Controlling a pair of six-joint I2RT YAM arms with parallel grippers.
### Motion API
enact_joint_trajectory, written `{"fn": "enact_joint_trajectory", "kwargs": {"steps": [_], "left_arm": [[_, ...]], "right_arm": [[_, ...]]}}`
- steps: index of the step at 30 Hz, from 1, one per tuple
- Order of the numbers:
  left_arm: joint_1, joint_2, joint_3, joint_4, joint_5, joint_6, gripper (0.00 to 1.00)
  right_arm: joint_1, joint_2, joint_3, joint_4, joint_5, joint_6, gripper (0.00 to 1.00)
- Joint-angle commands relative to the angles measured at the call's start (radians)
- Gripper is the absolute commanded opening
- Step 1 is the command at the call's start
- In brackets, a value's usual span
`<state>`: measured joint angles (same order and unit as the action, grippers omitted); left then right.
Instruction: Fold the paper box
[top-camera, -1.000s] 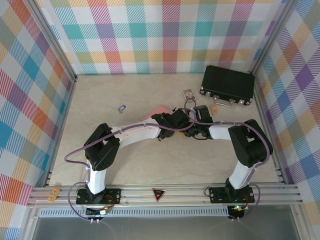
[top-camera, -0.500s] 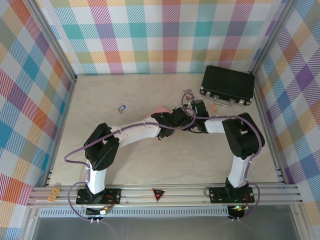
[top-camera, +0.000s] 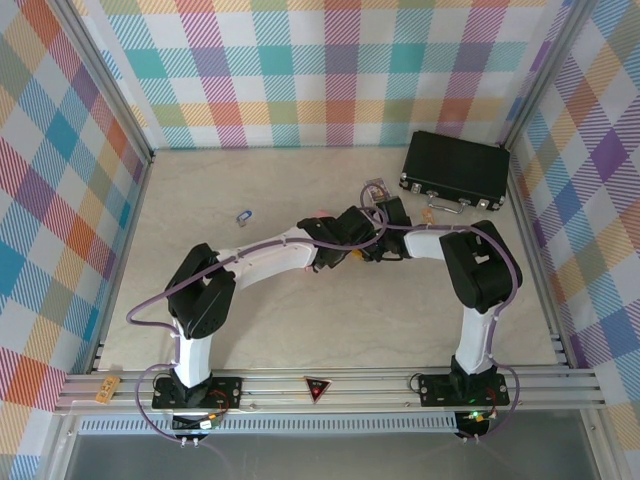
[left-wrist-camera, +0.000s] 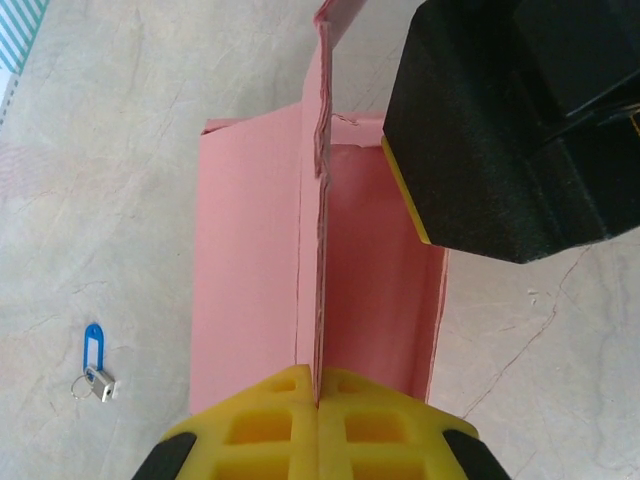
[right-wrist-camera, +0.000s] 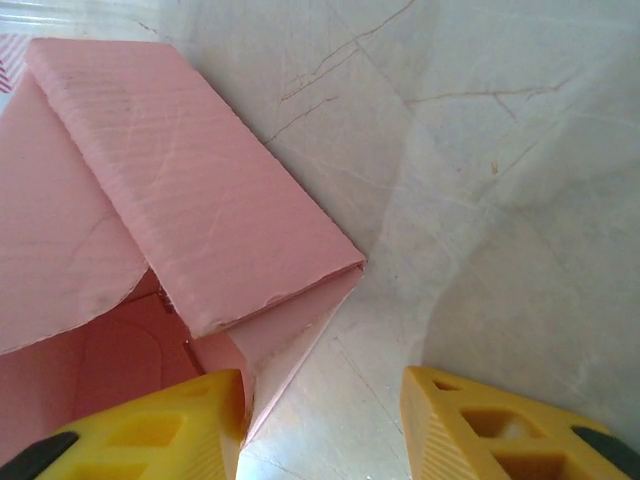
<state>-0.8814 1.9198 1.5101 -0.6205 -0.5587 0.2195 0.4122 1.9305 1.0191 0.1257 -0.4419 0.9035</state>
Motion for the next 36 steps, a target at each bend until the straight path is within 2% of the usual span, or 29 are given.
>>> {"fn": "enact_joint_trajectory", "kwargs": {"steps": [1,13,22,36], "left_arm": [[0.025,-0.034,0.032,-0.015,0.020,0.026,0.00],[0.102,-0.041,0.063,-0.008,0.069,0.085,0.04],[0.115,-0.036,0.082,-0.015,0.109,0.095,0.05],[0.167,-0.043,0.102,0.001,0.153,0.096,0.11]], "right_arm": [[0.005,0.041,0.022,-0.087,0.043,0.006,0.46],[0.005,0.046,0.053,-0.139,0.057,-0.011,0.46],[0.005,0.055,0.069,-0.169,0.066,-0.020,0.46],[0.005,0.058,0.112,-0.204,0.069,-0.029,0.46]]}}
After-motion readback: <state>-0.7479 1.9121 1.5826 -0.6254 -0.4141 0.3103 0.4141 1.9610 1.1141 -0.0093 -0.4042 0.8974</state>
